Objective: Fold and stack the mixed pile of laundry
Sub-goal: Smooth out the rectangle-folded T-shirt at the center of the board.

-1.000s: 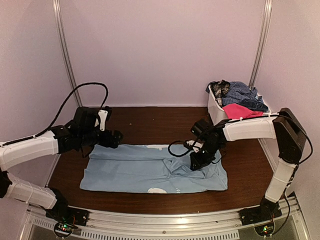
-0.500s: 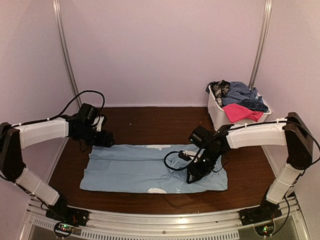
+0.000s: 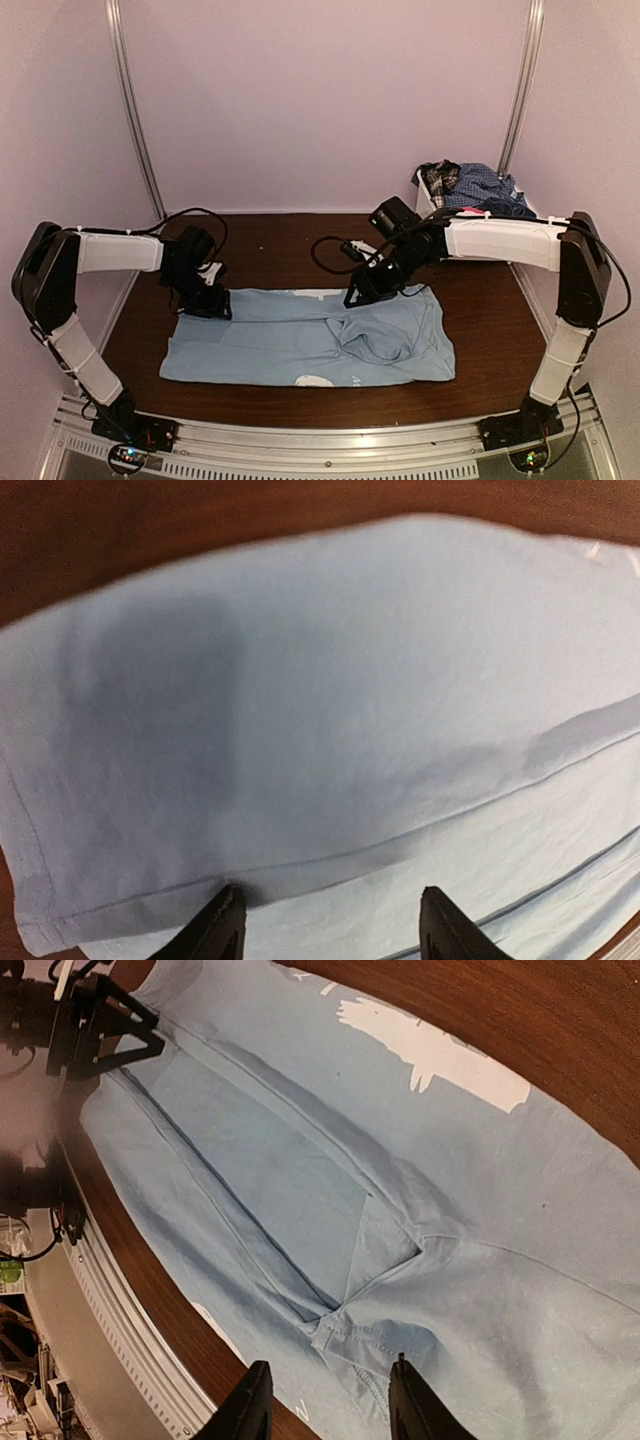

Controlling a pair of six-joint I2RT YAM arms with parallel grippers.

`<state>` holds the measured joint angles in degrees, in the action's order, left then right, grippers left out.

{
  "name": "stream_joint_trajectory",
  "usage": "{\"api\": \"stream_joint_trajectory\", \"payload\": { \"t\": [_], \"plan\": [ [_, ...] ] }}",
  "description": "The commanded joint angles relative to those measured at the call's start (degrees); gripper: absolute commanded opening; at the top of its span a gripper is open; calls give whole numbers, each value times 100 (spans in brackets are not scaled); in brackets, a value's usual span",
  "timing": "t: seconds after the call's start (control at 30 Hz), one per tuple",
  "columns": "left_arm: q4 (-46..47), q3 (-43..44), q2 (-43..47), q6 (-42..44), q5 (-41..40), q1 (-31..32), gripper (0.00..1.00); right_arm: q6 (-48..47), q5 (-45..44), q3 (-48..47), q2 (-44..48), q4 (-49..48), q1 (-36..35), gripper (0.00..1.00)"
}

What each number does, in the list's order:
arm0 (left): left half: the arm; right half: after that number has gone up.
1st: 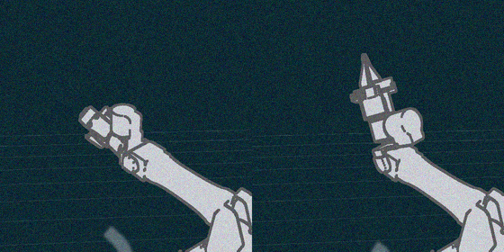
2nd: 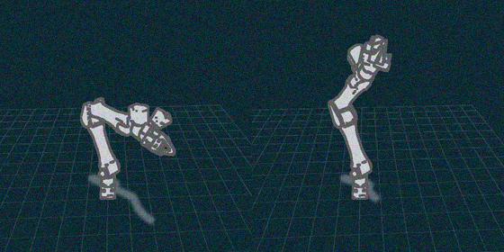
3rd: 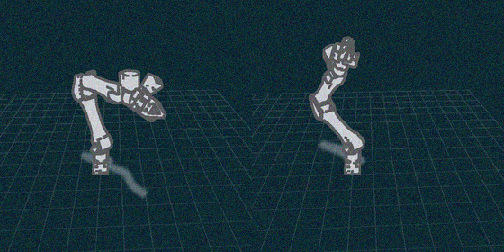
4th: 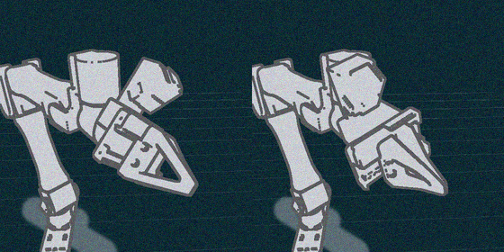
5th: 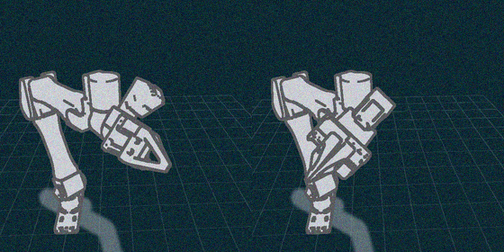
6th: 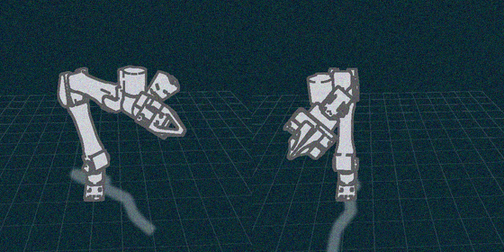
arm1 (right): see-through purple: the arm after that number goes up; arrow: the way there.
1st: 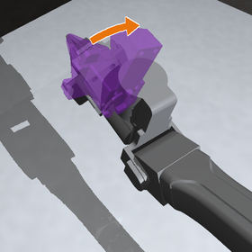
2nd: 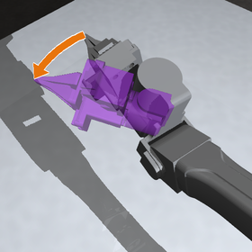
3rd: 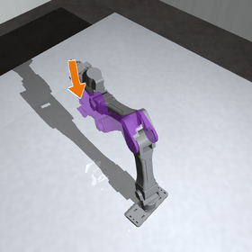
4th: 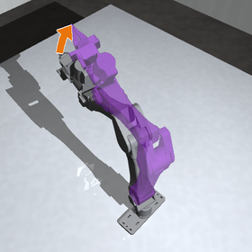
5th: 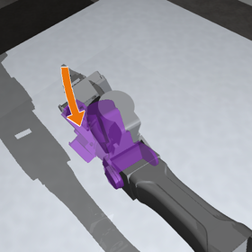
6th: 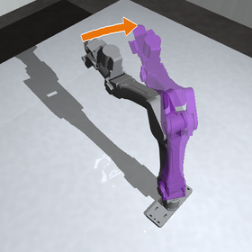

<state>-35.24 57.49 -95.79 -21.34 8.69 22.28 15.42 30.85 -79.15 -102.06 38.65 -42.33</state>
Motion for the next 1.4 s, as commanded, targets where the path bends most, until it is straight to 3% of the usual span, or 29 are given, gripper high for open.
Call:
{"api": "stream_joint_trajectory", "payload": {
  "t": [0.0, 0.1, 0.3, 0.5, 0.7, 0.83, 1.13, 1.37],
  "plan": [
    [-260, -669, 452, 221, 170, 19, 59, 344, -9, -499, -505, -266, 158, 41],
    [-285, -1038, 971, 296, 224, 97, 57, 395, 27, -1022, -927, -279, 164, 41],
    [-363, -792, 1576, 308, 258, 250, 57, 517, 227, -2024, -1901, -333, 128, 37],
    [-315, -134, 984, -73, 21, 105, 62, 376, 165, -2700, -2734, 5, -10, 32],
    [-216, 662, -136, -340, -145, 30, 62, 87, 12, -2366, -2786, 181, -287, 24],
    [-319, 666, -535, -314, -189, 30, 60, -13, -58, -1949, -2649, 172, -416, 21],
    [-866, -502, 300, -531, -249, 30, 50, -96, -101, -1463, -2160, 165, -461, 20],
    [-1177, -654, 706, -821, -350, -24, 45, -117, -62, -1427, -1978, 237, -278, 26]
  ]
}}
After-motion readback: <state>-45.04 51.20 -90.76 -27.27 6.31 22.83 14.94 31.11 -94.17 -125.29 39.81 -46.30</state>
